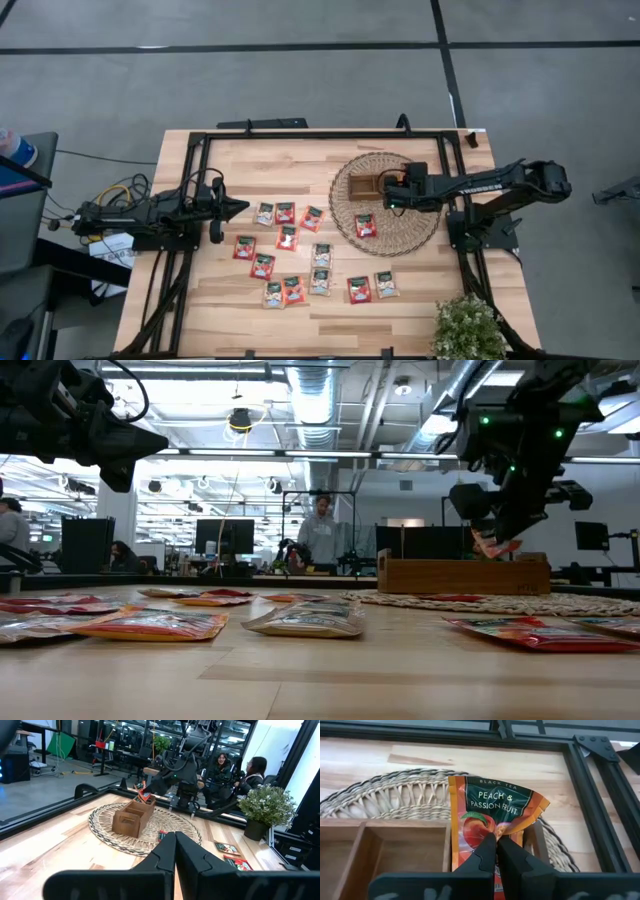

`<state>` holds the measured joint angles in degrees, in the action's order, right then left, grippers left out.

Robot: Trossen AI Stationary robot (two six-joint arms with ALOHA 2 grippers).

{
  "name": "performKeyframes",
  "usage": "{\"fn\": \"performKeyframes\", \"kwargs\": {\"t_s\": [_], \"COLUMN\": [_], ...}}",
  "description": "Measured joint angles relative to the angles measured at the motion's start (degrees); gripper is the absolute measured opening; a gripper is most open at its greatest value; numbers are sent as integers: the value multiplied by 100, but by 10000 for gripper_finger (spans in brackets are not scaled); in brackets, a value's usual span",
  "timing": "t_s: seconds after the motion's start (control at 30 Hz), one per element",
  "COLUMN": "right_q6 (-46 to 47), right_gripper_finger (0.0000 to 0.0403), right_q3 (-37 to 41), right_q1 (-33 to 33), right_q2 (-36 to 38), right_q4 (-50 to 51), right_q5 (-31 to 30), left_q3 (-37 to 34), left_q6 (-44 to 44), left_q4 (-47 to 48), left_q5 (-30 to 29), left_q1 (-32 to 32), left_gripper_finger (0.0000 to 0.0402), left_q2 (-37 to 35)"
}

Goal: Pick & Place Tea
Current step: Put the orange tea pack into the right compartment of the brown organizer

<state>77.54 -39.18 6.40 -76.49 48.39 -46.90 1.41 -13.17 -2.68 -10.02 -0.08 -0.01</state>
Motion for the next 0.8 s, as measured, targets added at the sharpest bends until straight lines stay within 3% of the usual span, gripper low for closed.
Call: {"fn": "performKeyframes", "kwargs": {"t_s": [0.4,0.8], "right_q6": [-213,-470], "right_gripper_finger": [0,0], "right_q3": [436,448], "right_q1": [87,87], "right_q2": [2,-41], "right_q4": [-853,-857], "right_q5": [-144,-108], "left_q3": [0,0], "left_q6": [-101,-146], "left_q4": [0,0], "left_q5": [2,2], "left_q1": [2,2], "left_gripper_finger": [0,0], "left_q2": [0,0]}}
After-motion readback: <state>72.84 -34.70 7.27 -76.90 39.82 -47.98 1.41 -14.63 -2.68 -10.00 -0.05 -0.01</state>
